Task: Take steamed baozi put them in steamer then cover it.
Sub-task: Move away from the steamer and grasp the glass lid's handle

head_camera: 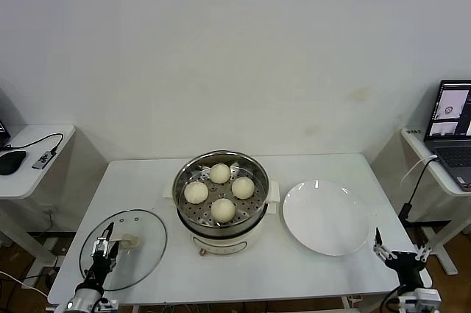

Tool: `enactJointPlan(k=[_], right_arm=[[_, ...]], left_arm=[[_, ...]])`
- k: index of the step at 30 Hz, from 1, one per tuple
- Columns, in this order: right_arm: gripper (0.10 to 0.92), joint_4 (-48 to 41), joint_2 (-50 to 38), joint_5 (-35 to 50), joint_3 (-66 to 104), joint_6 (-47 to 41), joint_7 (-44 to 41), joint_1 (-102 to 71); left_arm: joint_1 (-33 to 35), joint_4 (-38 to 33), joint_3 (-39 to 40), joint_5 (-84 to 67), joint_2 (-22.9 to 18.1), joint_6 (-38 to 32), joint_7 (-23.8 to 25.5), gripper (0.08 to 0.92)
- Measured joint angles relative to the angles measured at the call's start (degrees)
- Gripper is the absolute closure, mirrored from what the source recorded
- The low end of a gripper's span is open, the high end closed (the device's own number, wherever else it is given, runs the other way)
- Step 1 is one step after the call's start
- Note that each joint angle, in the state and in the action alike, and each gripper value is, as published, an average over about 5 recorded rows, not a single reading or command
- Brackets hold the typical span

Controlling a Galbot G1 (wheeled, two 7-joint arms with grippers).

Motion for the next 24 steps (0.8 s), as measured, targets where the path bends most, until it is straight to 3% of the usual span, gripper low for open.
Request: enactJointPlan(k=[14, 17, 24], right_arm=[[0.203, -0.9, 0.5, -2.2, -0.1, 0.5, -0.4, -0.1], [0.203, -1.0, 0.5, -2.6, -0.2, 0.5, -0.5, -0.2], [0.203, -1.0, 0.4, -3.3, -0.2, 0.7, -0.7, -0.3]], left_arm=[[-6.5, 4.3, 2.6, -0.5, 0.7, 0.5, 1.1, 0.181], [-7.2, 5.1, 2.9, -0.9, 0.6, 0.4, 1.3, 0.222], [-8.4, 6.8, 3.2, -1.8, 0.2, -0.1, 1.5, 0.423]])
